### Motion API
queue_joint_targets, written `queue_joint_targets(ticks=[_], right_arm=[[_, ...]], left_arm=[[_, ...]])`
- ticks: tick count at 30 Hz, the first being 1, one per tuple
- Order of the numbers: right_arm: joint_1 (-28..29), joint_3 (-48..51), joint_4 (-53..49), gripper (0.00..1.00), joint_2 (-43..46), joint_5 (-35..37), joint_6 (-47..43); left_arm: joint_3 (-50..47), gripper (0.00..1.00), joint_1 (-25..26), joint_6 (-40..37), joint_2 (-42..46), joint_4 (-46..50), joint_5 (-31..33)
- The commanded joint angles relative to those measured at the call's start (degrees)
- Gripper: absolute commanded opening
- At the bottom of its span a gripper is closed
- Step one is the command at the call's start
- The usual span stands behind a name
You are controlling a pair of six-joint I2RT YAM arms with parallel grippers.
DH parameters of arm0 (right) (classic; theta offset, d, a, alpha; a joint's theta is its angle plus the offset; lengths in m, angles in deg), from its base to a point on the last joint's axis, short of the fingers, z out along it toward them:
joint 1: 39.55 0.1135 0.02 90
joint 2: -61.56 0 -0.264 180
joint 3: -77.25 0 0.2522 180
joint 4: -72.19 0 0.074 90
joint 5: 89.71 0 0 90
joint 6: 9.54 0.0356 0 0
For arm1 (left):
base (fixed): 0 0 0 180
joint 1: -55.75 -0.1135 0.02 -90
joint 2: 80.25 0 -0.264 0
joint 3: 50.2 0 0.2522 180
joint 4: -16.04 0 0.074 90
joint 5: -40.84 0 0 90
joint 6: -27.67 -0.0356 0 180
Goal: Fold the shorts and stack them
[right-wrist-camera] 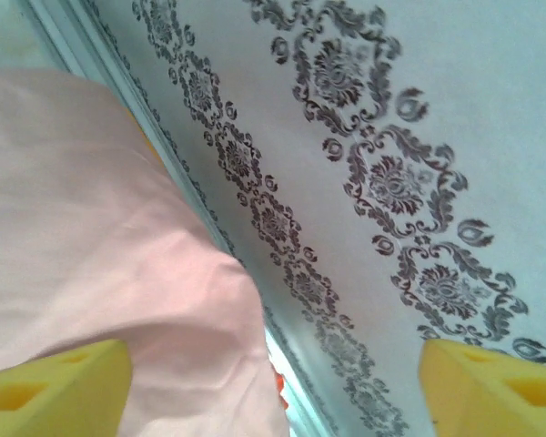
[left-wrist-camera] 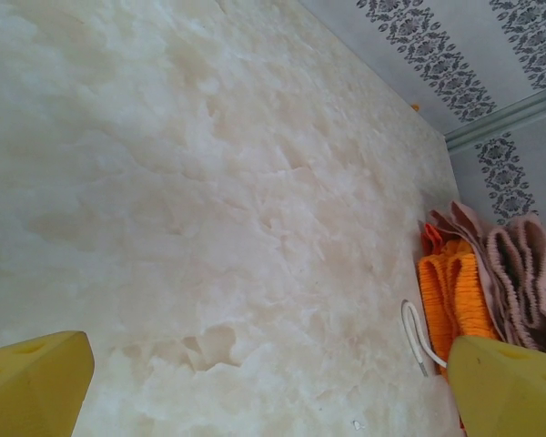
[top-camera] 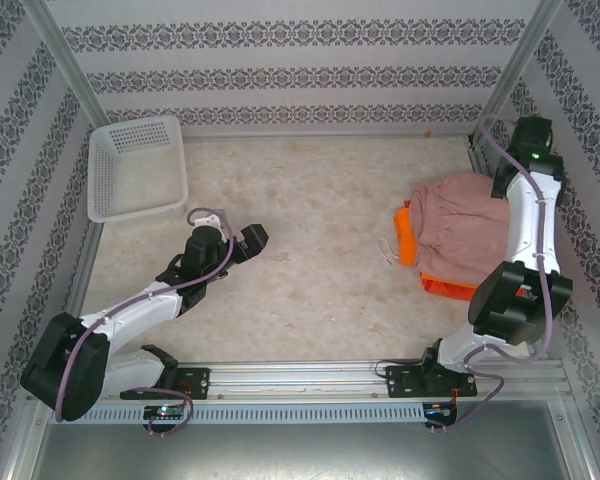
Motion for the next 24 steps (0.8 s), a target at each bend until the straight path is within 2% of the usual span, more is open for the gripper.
queue_joint_targets(ticks=[1, 4, 6, 10, 14, 19, 24], right_arm=[[-0.2, -2.7, -2.2, 0.91, 3.9, -15.8, 9.6], [1.2, 1.5, 0.1, 0.96, 8.6, -33.8, 14.7], [2.9, 6.5, 4.1, 0.97, 11.6, -43.1, 18.6], [6.2, 17.8, 14.0, 0.97, 15.1, -53.7, 25.1], [7.2, 27.3, 19.2, 0.97, 14.1, -56.4, 28.4], [6.9, 37.9, 21.7, 0.97, 11.0, -52.5, 28.4], [3.6, 44.8, 23.9, 0.98, 11.9, -49.6, 28.9]], left_arm=[[-1.3, 1.0, -0.8, -1.4, 2.4, 1.7, 0.4], [-1.9, 1.0, -0.9, -1.1, 3.2, 1.6, 1.0], [-1.9, 1.0, -0.8, -1.0, 3.1, 1.6, 0.9], [-1.8, 1.0, -0.9, -0.8, 3.2, 1.8, 0.6], [-1.7, 1.0, -0.8, -1.1, 4.2, 2.8, 0.8], [-2.5, 1.0, -0.9, -1.1, 5.6, 3.3, 1.9], [-2.9, 1.0, -1.0, -1.7, 6.2, 3.9, 2.2]])
